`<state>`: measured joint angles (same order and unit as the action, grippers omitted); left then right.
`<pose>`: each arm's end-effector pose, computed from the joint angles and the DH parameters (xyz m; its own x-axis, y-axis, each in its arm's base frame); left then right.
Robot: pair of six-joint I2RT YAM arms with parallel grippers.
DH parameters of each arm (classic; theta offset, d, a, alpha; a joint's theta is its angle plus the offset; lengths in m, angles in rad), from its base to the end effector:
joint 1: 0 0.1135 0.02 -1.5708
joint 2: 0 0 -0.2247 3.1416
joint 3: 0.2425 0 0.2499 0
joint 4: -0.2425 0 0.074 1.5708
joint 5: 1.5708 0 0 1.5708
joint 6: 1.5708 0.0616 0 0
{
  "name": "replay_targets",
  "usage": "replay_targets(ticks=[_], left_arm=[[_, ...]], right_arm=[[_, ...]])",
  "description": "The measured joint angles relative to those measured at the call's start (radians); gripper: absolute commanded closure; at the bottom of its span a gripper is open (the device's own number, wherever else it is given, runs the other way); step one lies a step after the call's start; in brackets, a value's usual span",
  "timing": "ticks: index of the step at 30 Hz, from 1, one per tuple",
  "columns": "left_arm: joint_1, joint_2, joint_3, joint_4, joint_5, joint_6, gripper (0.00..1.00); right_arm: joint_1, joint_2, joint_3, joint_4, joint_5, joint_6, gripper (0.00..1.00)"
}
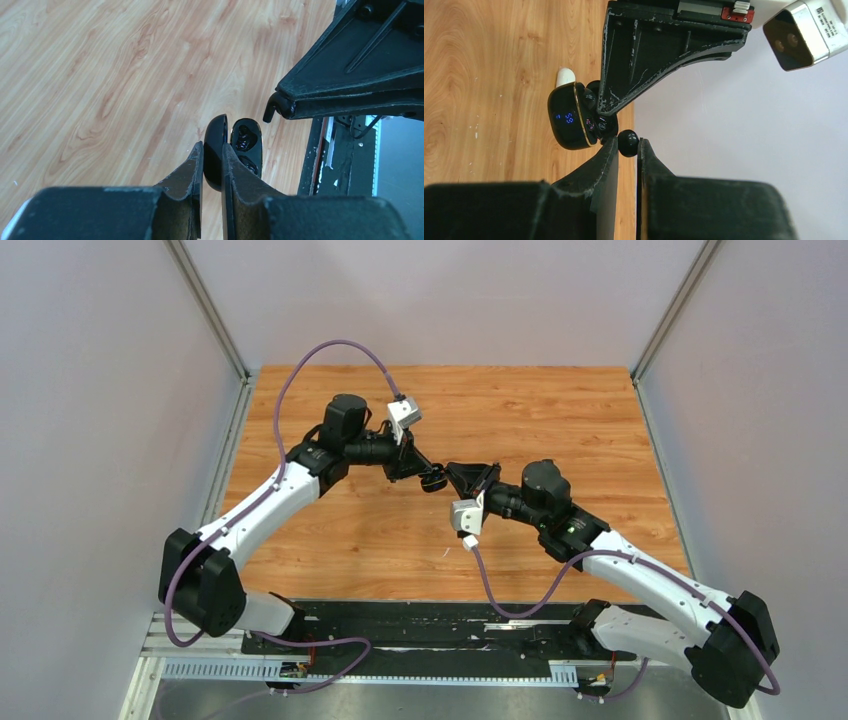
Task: Insert the wireless bluetooth earbuds into the charging case
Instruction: Place the earbud in the charging case.
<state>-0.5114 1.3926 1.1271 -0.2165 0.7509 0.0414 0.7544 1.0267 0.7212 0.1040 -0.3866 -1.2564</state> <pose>0.2720 -0.2008 0.2737 -0.3673 0.2408 -0.8984 0.9010 0.3320 -0.2793 0.1892 0.2097 0.2638 0.8141 -0.4436 -0.3748 -0.4181 0.0001 -0.9084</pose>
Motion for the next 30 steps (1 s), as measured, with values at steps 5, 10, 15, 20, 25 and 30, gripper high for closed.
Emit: replay_targets(ticks=[5, 10, 15, 20, 25, 30], left_arm=[[-0.001, -0.008, 0.000, 0.000, 0.003, 0.016, 1.00], [-0.008, -0.009, 0.000, -0.002, 0.019, 0.042, 1.00], [-0.013, -0.013, 0.000, -0.003, 0.031, 0.068, 1.00], [-0.016, -0.028, 0.000, -0.003, 0.030, 0.087, 1.00], [-0.019, -0.035, 0.000, -0.003, 0.031, 0.098, 1.00], [-0.022, -0.035, 0.000, -0.003, 0.030, 0.100, 1.00]], right_arm=[[0.000, 0.002, 0.007, -0.016, -0.001, -0.003, 1.00], [0.000, 0.008, 0.015, -0.031, -0.007, -0.003, 1.00], [0.000, 0.023, 0.029, -0.060, -0.017, -0.003, 1.00], [-0.003, 0.033, 0.051, -0.082, -0.026, -0.011, 1.00], [-0.004, 0.034, 0.065, -0.118, -0.031, -0.026, 1.00], [-0.005, 0.035, 0.071, -0.134, -0.034, -0.042, 1.00]])
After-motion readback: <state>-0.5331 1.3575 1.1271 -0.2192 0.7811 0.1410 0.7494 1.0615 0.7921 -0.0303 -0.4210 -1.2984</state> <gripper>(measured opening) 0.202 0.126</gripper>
